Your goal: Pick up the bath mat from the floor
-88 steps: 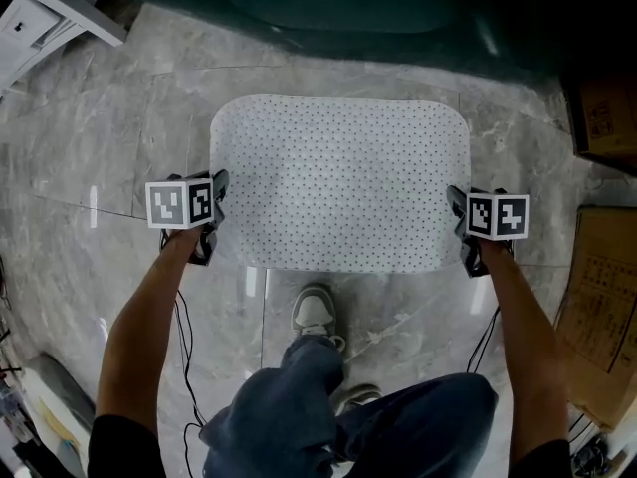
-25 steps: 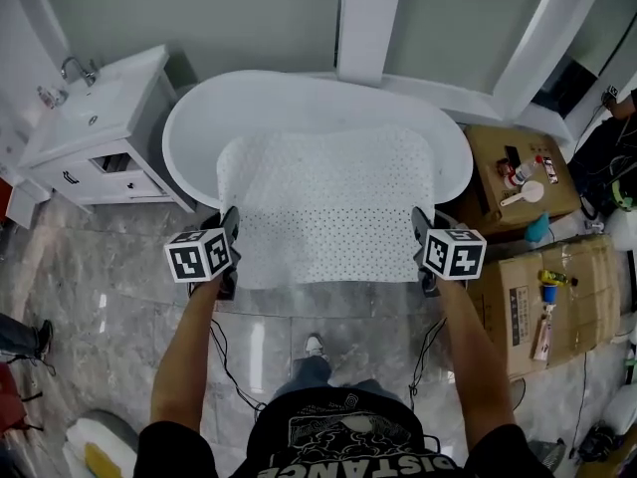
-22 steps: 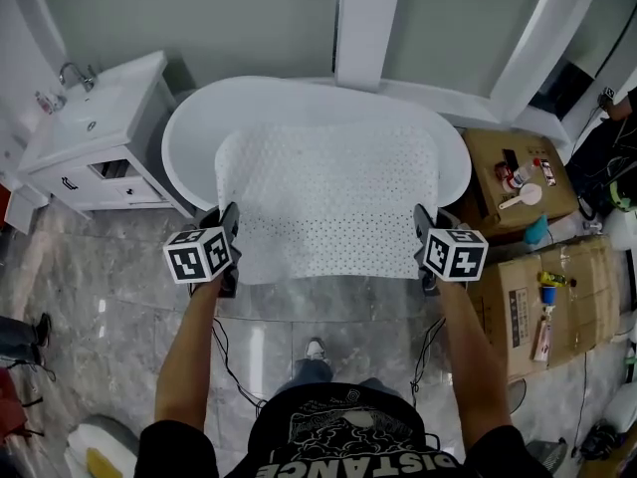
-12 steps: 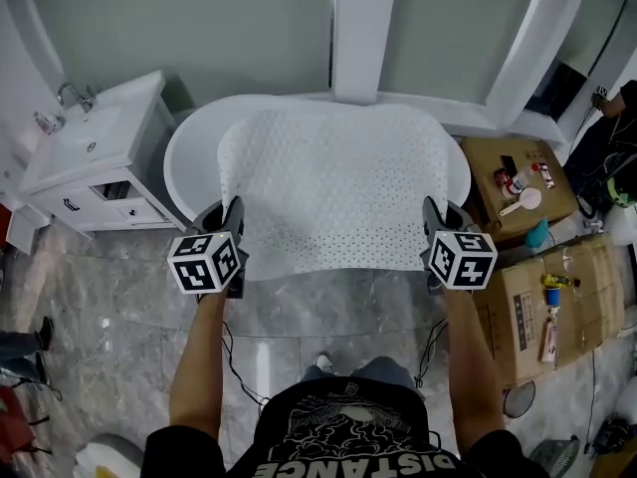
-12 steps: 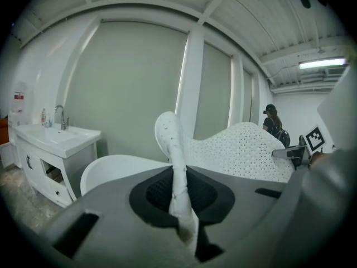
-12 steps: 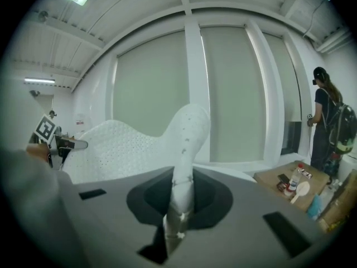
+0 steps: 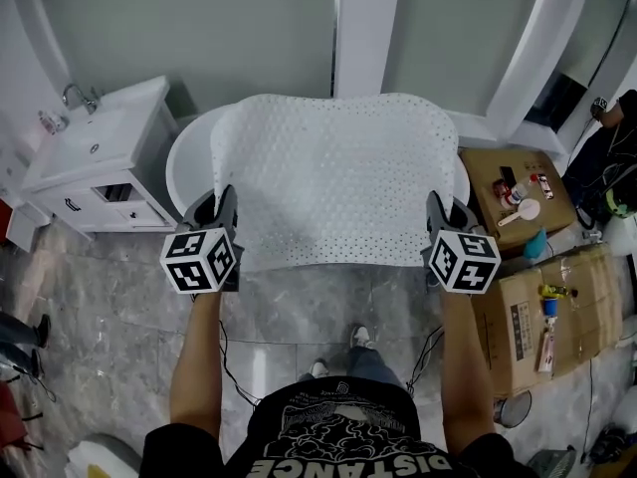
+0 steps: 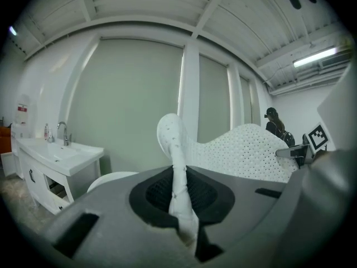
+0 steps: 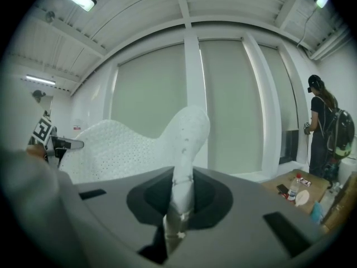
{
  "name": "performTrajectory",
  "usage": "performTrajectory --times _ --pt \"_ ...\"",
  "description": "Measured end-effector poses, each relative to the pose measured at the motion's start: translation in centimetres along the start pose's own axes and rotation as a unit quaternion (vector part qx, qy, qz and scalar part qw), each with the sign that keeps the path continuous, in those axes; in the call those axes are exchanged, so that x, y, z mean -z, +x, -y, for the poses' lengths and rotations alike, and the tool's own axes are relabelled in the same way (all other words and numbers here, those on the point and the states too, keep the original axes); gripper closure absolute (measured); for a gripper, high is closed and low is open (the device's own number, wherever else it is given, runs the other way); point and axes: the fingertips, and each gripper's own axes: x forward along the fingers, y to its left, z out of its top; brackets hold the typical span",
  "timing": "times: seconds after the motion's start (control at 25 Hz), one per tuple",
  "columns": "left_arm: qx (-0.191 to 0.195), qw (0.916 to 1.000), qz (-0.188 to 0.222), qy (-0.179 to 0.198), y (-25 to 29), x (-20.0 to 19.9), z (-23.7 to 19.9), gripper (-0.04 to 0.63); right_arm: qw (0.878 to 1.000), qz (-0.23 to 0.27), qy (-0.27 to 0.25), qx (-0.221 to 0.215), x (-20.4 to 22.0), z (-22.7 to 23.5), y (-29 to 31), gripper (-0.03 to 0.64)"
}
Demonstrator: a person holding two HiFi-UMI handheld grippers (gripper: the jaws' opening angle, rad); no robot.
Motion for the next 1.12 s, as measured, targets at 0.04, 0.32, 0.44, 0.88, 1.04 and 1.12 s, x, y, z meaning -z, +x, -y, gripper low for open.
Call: performTrajectory --times 0.04,0.32,0.44,0.88,1.04,1.12 --pt "-0.002 1.0 0.0 0.004 0.0 -0.1 0.1 0.565 1.0 0.003 -0.004 -0.001 -0.3 0.0 0.1 0.588" --pt "-0.02 0.9997 0.008 0.013 1.0 -1.2 0.2 0.565 0.999 0.018 -0.023 -0.015 -1.9 0.3 1.6 0.588" --pt "-0.026 0.9994 0.014 0.016 1.7 -1.9 0.3 0.565 0.999 0.023 -0.02 -0.019 -2.2 1.0 2.3 0.588" --pt "-0.041 0.9984 0.02 0.034 4.6 -3.7 0.7 0.565 0.999 0.037 -0.027 -0.027 -3.6 3.2 5.2 0.588" --pt "-0.044 0.9981 0.018 0.039 5.3 -3.9 0.9 0.565 0.998 0.038 -0.029 -0.029 -3.8 3.6 6.0 0.588" --pt "-0.045 0.9981 0.017 0.04 5.6 -3.9 0.9 0.565 0.998 0.038 -0.029 -0.029 -3.9 3.7 6.4 0.588"
